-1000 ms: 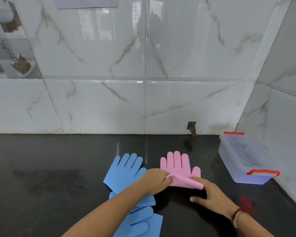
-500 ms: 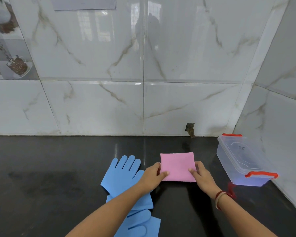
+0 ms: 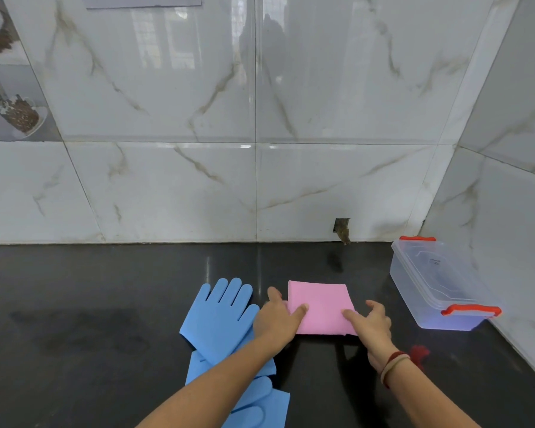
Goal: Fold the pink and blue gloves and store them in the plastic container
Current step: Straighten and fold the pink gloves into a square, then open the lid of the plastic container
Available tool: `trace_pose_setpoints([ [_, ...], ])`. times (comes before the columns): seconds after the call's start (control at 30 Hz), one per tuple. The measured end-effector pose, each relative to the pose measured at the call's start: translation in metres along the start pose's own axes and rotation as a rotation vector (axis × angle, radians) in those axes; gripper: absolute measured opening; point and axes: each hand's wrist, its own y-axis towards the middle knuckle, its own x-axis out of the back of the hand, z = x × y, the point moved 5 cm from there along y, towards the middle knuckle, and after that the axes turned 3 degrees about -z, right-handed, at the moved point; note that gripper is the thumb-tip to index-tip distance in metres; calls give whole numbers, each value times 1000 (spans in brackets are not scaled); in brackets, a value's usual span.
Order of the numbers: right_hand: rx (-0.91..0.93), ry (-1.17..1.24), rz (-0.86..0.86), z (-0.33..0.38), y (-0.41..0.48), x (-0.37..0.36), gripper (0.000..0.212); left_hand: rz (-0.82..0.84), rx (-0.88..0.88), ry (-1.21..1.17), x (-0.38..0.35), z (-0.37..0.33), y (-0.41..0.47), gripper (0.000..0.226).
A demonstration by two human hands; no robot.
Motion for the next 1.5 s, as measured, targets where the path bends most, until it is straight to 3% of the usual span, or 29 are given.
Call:
trace_pose_setpoints([
  [0.07,-99,115,75,0,-1,0,72,-154,-194,159,9,-14,-6,70],
  [0.13,-33,23,45,5,-4,5,75,-291,-552,325,15,-37,-20,66],
  [0.2,161,-191,-74,17,-9,16,73,-280,-865,464,2,-52,-35,61],
  [0.23,269,-279,-125,25,-13,21,70,-168,-912,492,-8,-52,-38,61],
  [0.33,475,-477,-269,46,-19,45,62,222,-708,533,-40,-35,-33,75],
  [0.43,539,-732,-538,52,-20,89,60,254,-651,659,-49,-27,-25,84],
  [0.5,505,-787,-628,44,-12,125,62,268,-653,661,-50,-28,-22,85],
  [0.67,378,-1111,-459,14,0,172,47,308,-640,674,-51,-29,-17,89],
  [0.87,504,-1059,-459,23,3,174,20,340,-616,683,-47,-30,-20,94],
  [1.07,615,-1030,-358,24,-7,180,18,446,-582,647,-40,-39,-18,96],
  [1.17,639,-964,-333,18,-18,186,33,464,-562,660,-29,-55,-15,83],
  [1.27,656,-961,-276,12,-30,188,42,243,-668,677,-10,-91,-10,50],
  [1.37,613,-983,-265,4,-40,192,43,109,-796,580,-11,-131,-14,46],
  [1.5,588,-1008,-245,-6,-50,196,39,331,-985,446,-49,-174,-43,70],
])
